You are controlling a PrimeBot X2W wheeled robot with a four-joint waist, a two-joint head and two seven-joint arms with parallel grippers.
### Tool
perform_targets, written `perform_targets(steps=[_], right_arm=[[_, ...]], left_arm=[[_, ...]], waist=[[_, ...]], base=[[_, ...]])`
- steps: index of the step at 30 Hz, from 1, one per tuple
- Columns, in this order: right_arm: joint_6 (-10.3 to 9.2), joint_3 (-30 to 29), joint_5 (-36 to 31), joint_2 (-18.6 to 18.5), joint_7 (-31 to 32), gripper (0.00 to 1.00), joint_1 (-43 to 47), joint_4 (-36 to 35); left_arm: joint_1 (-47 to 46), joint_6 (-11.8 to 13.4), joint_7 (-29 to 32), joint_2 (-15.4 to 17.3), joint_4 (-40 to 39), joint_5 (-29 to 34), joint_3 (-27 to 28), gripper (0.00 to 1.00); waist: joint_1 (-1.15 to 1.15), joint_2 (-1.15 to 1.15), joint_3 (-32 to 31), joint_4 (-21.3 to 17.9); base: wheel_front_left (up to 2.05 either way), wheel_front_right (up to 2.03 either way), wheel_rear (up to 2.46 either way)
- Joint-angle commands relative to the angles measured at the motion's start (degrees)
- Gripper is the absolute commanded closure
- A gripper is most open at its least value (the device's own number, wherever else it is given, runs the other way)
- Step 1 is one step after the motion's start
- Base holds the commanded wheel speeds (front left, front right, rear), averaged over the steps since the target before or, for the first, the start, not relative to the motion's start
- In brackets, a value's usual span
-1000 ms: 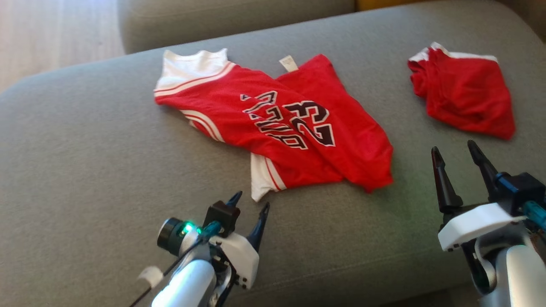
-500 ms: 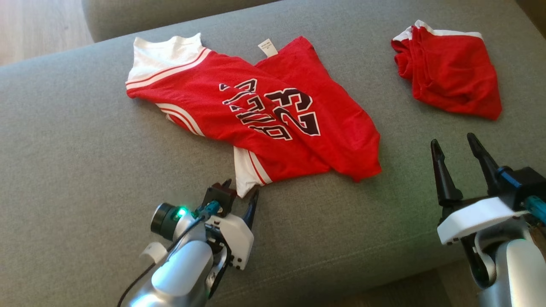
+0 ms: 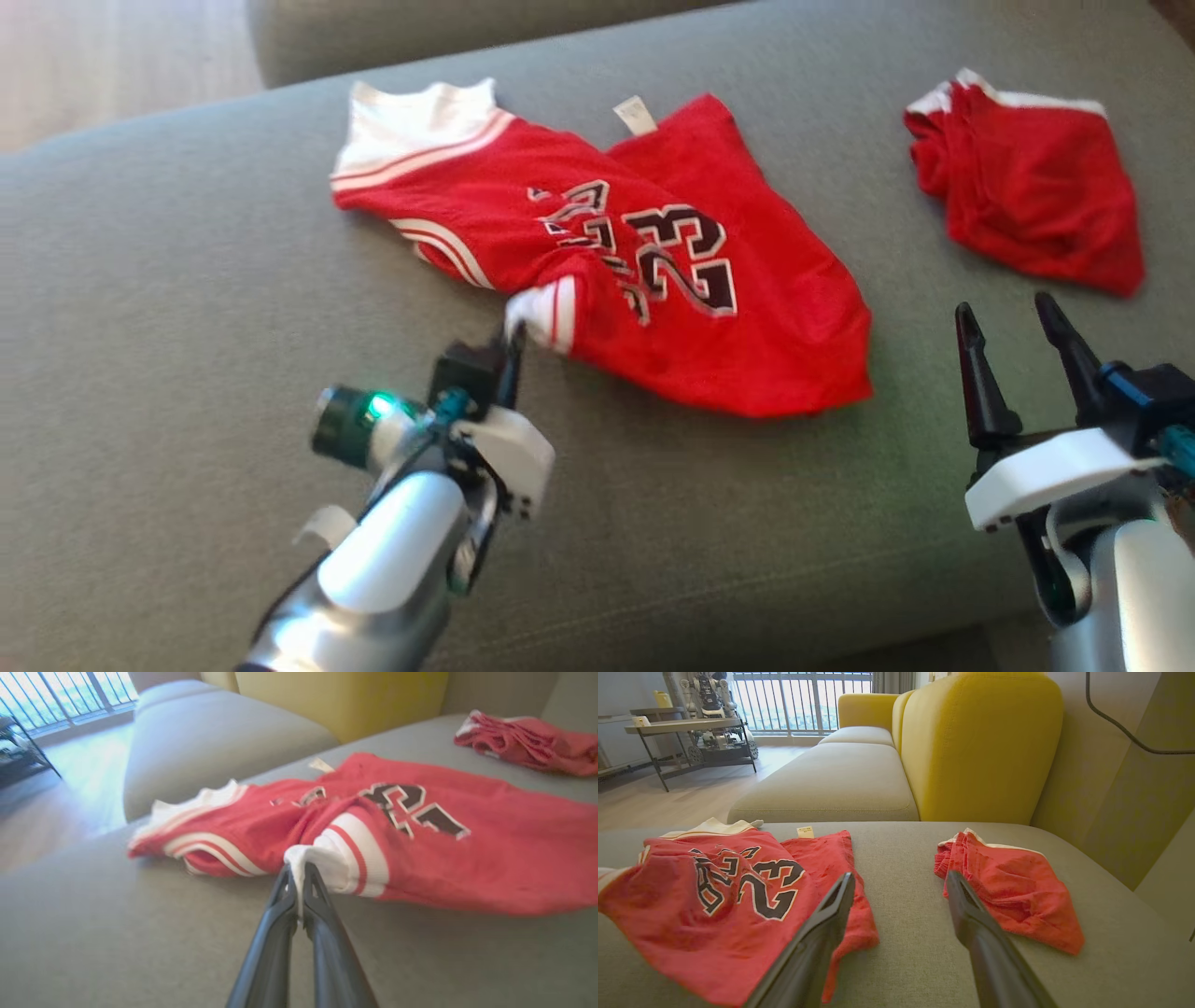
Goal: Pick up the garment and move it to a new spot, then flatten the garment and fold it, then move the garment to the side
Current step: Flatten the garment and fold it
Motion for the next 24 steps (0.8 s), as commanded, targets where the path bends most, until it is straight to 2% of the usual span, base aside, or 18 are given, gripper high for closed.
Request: perform_targets(steps=[1,9,14,17,20,23,24], right_arm=[[-0.03,1.2,0.3,-0.4,-0.9,0.00,-1.6,-1.6],[-0.03,1.2,1.3,-0.4,-1.3,0.00,0.5,1.0],[-0.03,1.4,2.0,-0.4,-1.5,0.00,1.5,2.5],[-0.03,1.5,2.0,-0.4,-1.6,0.00,1.9,3.4],[-0.03,2.0,2.0,-0.4,-1.4,0.00,1.9,4.3],[-0.03,2.6,1.9,-0.4,-1.1,0.00,1.8,4.8],[-0.03,2.8,1.7,-0.4,-0.8,0.00,1.8,5.0]], left_arm=[[-1.8,1.0,-0.7,1.9,-3.0,1.0,2.8,1.00],[3.3,7.2,-0.7,10.2,-16.0,7.9,8.5,1.00],[5.7,9.4,-0.6,16.7,-19.5,13.1,7.6,1.00],[7.2,8.9,0.9,18.6,-20.9,14.6,5.9,1.00],[9.0,6.8,3.9,19.4,-20.9,15.0,3.4,1.00],[10.5,4.5,7.1,18.8,-19.7,14.5,1.1,1.00],[11.6,3.0,9.0,17.8,-18.4,13.5,-0.2,0.81]], waist=[[0.00,0.00,-1.7,1.7],[0.00,0.00,-6.5,6.8],[0.00,0.00,-7.7,9.6],[0.00,0.00,-7.9,10.9],[0.00,0.00,-8.0,11.6],[0.00,0.00,-8.0,11.9],[0.00,0.00,-8.0,12.0]], base=[[0.00,0.00,0.00],[0.00,0.00,0.00],[0.00,0.00,0.00],[0.00,0.00,0.00],[0.00,0.00,0.00],[0.00,0.00,0.00],[0.00,0.00,0.00]])
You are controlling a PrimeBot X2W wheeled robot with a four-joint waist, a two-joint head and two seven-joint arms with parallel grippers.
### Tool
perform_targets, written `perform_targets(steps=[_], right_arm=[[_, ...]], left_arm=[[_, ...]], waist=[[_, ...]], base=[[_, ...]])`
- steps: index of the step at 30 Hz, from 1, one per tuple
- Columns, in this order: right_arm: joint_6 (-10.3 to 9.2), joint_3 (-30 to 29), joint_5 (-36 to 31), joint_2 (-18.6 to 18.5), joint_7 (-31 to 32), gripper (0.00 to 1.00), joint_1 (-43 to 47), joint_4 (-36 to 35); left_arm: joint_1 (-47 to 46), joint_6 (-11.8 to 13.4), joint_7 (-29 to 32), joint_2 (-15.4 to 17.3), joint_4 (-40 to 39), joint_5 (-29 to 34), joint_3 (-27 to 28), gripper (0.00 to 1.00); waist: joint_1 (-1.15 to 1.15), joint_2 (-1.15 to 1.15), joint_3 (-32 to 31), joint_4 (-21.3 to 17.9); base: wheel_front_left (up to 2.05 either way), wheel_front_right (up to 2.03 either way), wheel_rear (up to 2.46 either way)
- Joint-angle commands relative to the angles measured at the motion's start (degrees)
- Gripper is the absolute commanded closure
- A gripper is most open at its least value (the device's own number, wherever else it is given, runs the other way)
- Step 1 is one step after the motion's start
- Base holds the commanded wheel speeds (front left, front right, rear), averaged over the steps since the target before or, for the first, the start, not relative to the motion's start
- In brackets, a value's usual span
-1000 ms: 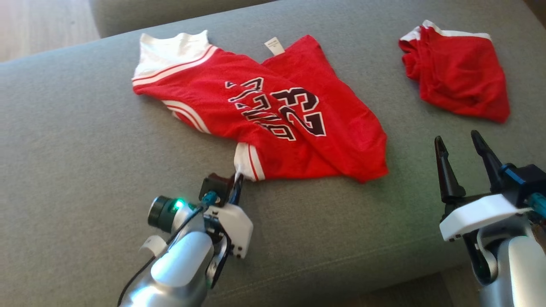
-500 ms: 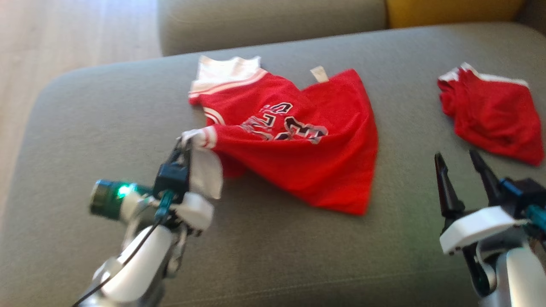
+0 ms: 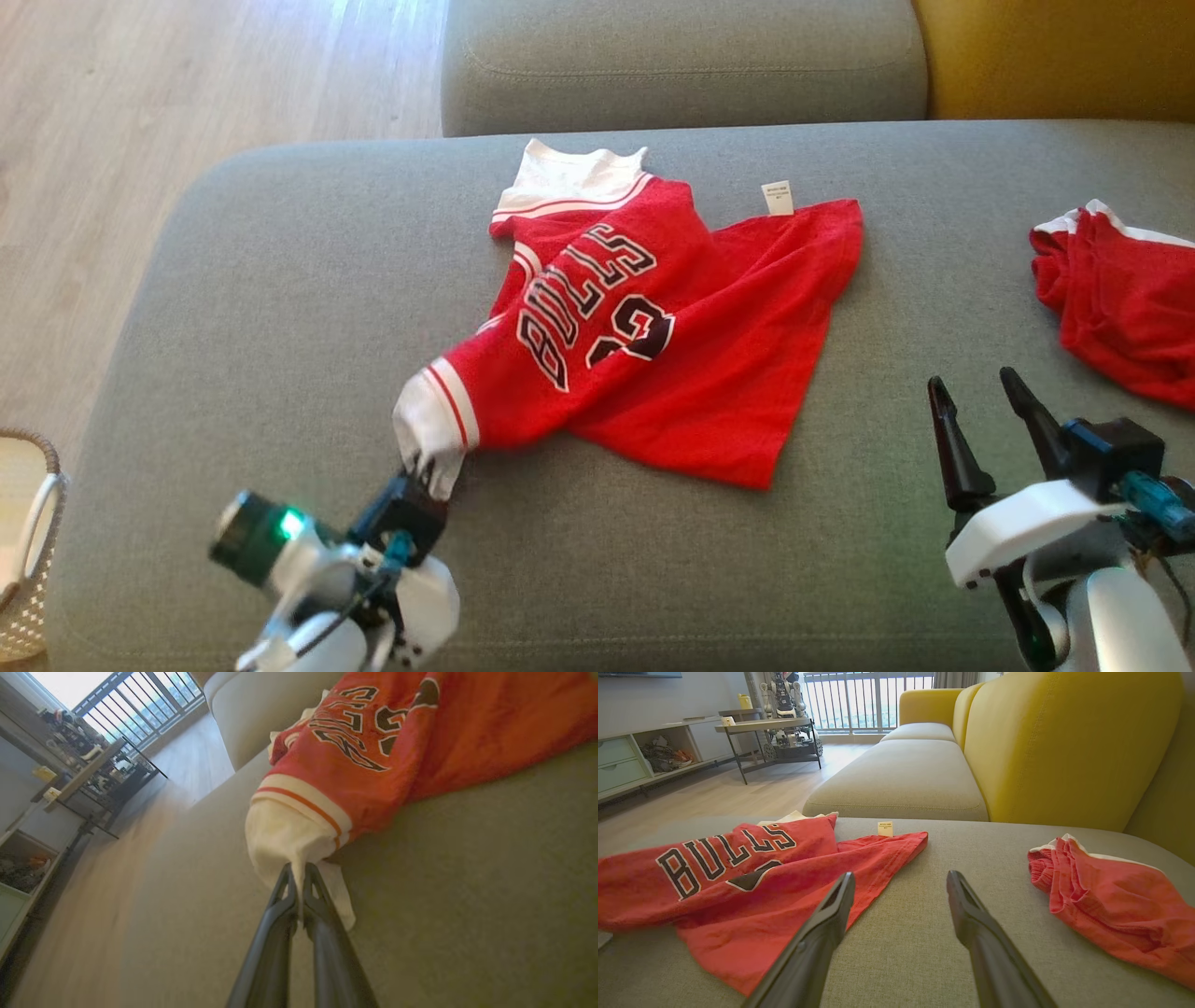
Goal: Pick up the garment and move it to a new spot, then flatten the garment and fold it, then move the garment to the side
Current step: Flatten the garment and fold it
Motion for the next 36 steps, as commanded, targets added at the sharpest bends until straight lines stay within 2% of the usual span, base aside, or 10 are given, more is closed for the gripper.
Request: perform_targets(steps=[1,2,10,17,23,29,36], right_arm=[[-0.03,1.5,-0.2,-0.4,0.2,0.00,-1.4,-1.6],[-0.03,1.7,-0.2,-0.4,0.4,0.00,-1.4,-1.6],[-0.03,3.0,1.6,-0.4,0.8,0.00,-0.7,-1.7],[-0.03,6.3,4.9,-0.4,0.7,0.00,0.8,-1.0],[-0.03,9.6,6.9,-0.4,1.8,0.00,1.9,1.2],[-0.03,15.6,9.4,-0.4,4.9,0.00,0.5,5.5],[-0.03,17.4,5.6,-0.4,5.6,0.00,-4.1,13.0]], left_arm=[[-2.3,-0.1,0.5,0.4,-0.8,-0.6,1.9,0.64],[-2.0,-0.1,0.7,0.0,-0.2,-1.0,1.9,0.00],[-1.2,4.0,-5.6,-2.7,-1.3,-6.5,7.8,0.00],[2.7,7.1,-9.7,-3.3,-10.3,-11.9,16.7,0.00],[6.5,7.2,-9.8,-2.9,-15.9,-10.7,19.9,0.00],[8.3,5.9,-9.8,-4.2,-16.9,-9.4,21.3,0.00],[7.3,3.9,-9.8,-6.2,-15.9,-8.0,22.1,0.00]], waist=[[0.00,0.00,0.0,0.0],[0.00,0.00,0.1,-0.1],[0.00,0.00,0.2,-0.3],[0.00,0.00,0.2,0.4],[0.00,0.00,0.7,1.7],[0.00,0.00,2.1,3.3],[0.00,0.00,3.8,5.9]], base=[[0.00,0.00,0.00],[0.00,0.00,0.00],[0.00,0.00,0.00],[0.00,0.00,0.00],[0.00,0.00,0.00],[0.00,0.00,0.00],[0.00,0.00,0.00]])
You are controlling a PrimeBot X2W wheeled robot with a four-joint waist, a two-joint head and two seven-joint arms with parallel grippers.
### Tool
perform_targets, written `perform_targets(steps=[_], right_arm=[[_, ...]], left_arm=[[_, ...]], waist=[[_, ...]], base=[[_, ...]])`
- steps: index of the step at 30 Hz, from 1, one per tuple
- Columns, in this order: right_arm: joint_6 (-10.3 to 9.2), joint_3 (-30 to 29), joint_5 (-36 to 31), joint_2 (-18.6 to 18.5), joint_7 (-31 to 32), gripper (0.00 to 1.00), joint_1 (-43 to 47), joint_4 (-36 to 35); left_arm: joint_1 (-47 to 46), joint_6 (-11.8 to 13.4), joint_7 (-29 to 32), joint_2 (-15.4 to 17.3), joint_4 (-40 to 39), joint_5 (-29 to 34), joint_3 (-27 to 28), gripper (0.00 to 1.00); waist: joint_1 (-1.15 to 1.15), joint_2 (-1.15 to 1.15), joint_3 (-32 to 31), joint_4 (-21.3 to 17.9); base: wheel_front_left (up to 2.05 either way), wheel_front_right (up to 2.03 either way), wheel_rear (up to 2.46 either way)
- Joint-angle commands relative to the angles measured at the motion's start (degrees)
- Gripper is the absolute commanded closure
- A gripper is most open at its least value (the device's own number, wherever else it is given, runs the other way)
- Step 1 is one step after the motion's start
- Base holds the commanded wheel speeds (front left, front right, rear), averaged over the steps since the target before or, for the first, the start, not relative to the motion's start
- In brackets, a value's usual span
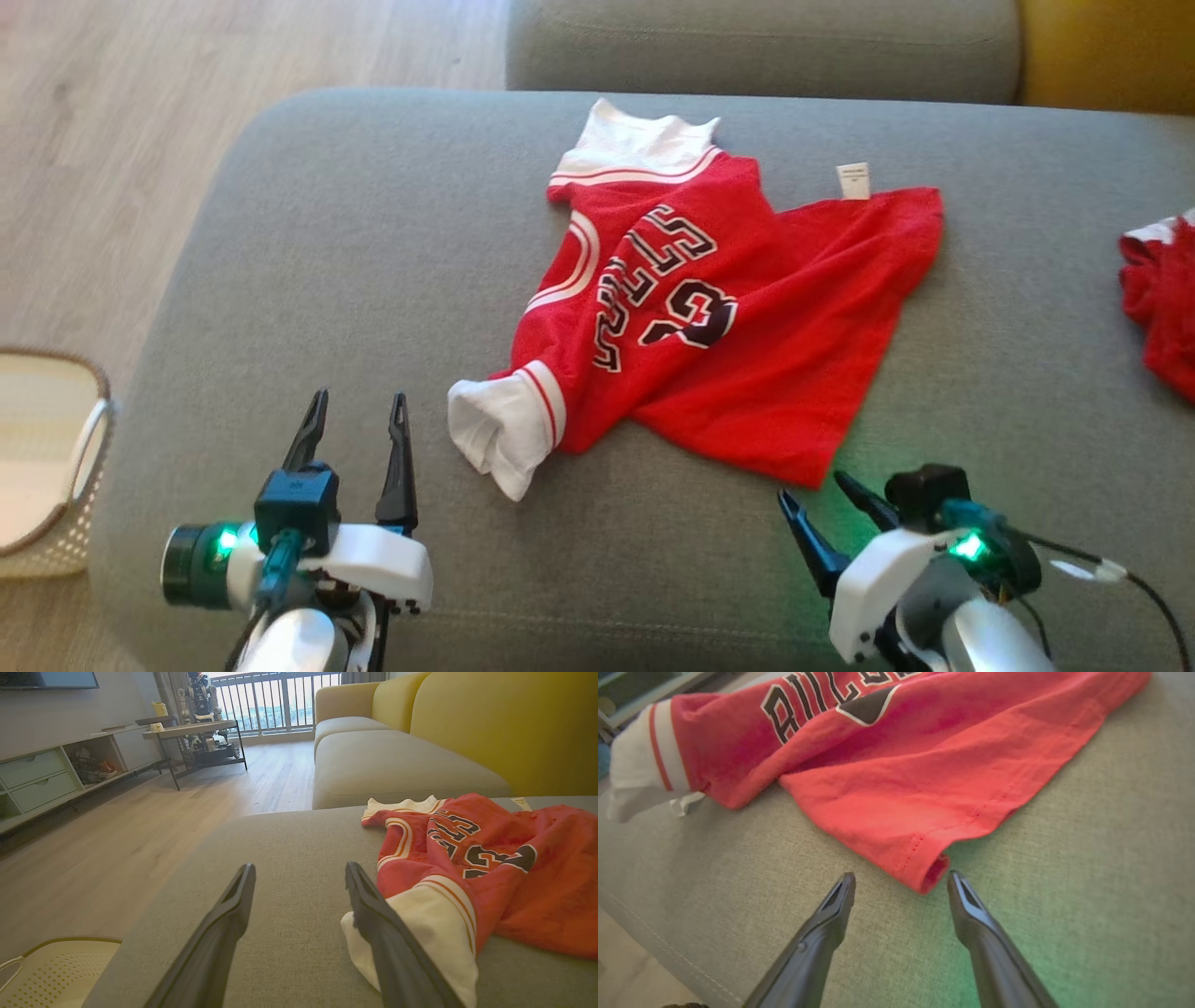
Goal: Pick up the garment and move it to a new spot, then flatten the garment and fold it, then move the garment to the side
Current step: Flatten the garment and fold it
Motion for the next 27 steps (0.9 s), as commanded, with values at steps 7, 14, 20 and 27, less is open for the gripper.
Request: perform_targets(steps=[7,14,20,27], right_arm=[[-0.02,-1.7,-4.9,-0.3,-2.4,0.00,-6.5,5.2],[-0.02,0.1,-3.9,-0.3,-4.3,0.00,-9.5,10.5],[-0.02,1.1,-2.4,-0.3,-5.4,1.00,-11.3,13.5],[-0.02,-4.2,-1.6,-2.0,-4.6,1.00,-11.1,12.2]], left_arm=[[-3.4,-1.5,-0.7,-0.4,-0.2,1.4,3.9,0.00],[-3.6,-2.6,-0.7,-1.3,0.5,2.4,4.9,0.00],[-3.3,-3.3,-0.7,-1.7,1.5,3.0,5.9,0.00],[-2.1,-3.9,-0.7,-2.1,2.1,3.7,6.5,0.00]], waist=[[0.00,0.00,1.8,2.8],[0.00,0.00,2.3,3.7],[0.00,0.00,1.4,2.6],[0.00,0.00,-1.0,0.2]], base=[[0.00,0.00,0.00],[0.00,0.00,0.00],[0.00,0.00,0.00],[0.00,0.00,0.00]])
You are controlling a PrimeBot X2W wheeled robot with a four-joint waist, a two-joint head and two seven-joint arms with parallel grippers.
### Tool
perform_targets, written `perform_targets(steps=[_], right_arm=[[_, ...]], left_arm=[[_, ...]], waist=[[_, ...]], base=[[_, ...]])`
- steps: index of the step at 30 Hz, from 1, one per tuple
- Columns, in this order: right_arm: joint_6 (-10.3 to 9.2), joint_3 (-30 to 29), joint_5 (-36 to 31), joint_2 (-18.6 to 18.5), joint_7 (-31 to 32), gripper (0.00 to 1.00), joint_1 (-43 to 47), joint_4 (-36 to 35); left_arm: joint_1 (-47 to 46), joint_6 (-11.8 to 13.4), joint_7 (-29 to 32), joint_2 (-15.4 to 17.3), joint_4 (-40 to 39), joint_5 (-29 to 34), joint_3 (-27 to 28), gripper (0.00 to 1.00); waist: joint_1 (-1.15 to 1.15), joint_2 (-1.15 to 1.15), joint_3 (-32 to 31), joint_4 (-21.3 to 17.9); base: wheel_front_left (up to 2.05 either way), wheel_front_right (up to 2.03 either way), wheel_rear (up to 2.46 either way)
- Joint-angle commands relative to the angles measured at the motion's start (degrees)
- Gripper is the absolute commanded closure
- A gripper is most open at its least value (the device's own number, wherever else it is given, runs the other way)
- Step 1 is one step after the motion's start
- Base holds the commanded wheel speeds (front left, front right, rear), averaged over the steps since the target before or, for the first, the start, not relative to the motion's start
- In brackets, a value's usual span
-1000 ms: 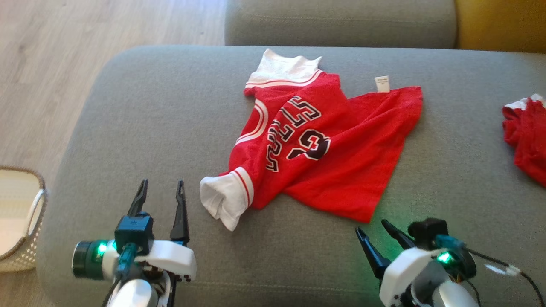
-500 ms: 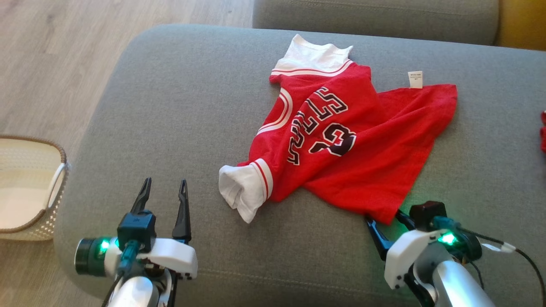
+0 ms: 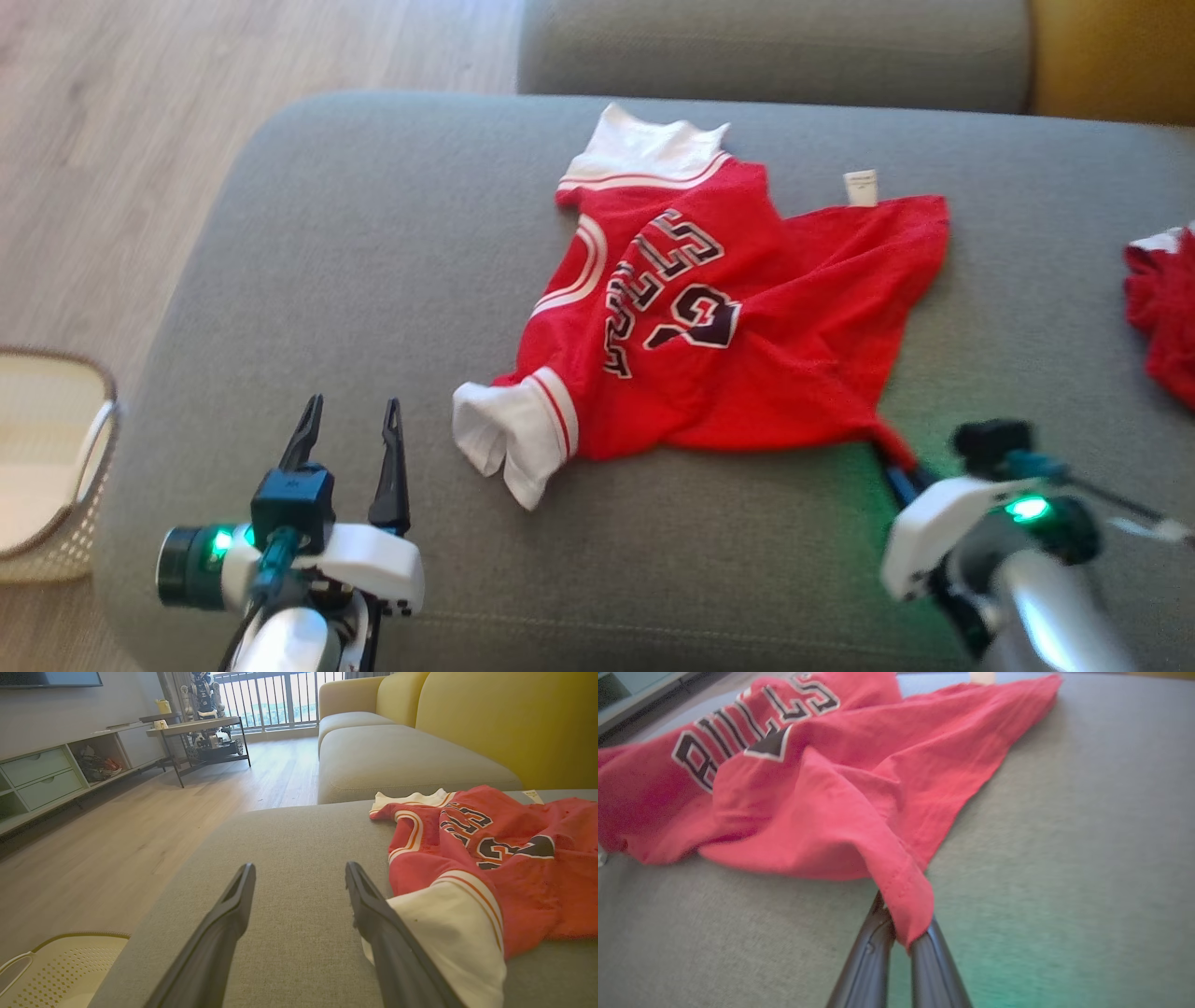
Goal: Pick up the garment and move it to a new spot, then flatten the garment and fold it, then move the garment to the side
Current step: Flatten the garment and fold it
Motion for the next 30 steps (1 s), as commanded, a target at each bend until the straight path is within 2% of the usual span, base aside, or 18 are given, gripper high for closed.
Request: perform_targets(steps=[1,8,16,17,18,23,27,30], right_arm=[[-0.02,-0.6,0.5,-1.2,0.6,1.00,-1.4,-2.7],[-0.02,-11.3,-1.6,-3.5,10.5,1.00,2.8,-11.0],[-0.02,-21.9,-9.5,-1.1,20.4,1.00,7.5,-22.0],[-0.02,-22.3,-10.2,-0.7,20.6,0.92,7.6,-23.0],[-0.02,-22.4,-10.6,-0.3,20.7,0.00,7.8,-23.9],[-0.02,-21.9,-11.3,0.7,20.6,0.00,8.2,-26.1],[-0.02,-21.4,-11.2,0.9,17.0,0.00,7.6,-28.6],[-0.02,-15.2,-6.2,0.9,11.0,0.00,7.9,-30.4]], left_arm=[[-1.5,-0.2,-0.7,0.4,-1.4,0.3,2.7,0.00],[-0.1,-0.8,-0.7,-0.4,-0.9,0.7,3.4,0.00],[0.0,-1.7,-0.7,-1.7,-0.2,1.5,3.8,0.00],[0.0,-1.9,-0.7,-1.8,-0.1,1.6,3.8,0.00],[-0.1,-2.0,-0.7,-1.9,0.0,1.7,3.8,0.00],[-0.3,-2.6,-0.7,-2.3,0.7,2.1,4.1,0.00],[-0.4,-3.1,-0.7,-2.5,1.2,2.3,4.4,0.00],[-0.5,-3.5,-0.7,-2.9,1.7,2.2,4.8,0.00]], waist=[[0.00,0.00,-1.4,-1.4],[0.00,0.00,-3.3,-4.4],[0.00,0.00,-3.3,-5.7],[0.00,0.00,-3.3,-5.8],[0.00,0.00,-3.2,-5.8],[0.00,0.00,-3.0,-5.8],[0.00,0.00,-3.0,-6.0],[0.00,0.00,-3.0,-6.6]], base=[[0.00,0.00,0.00],[0.00,0.00,0.00],[0.00,0.00,0.00],[0.00,0.00,0.00],[0.00,0.00,0.00],[0.00,0.00,0.00],[0.00,0.00,0.00],[0.00,0.00,0.00]])
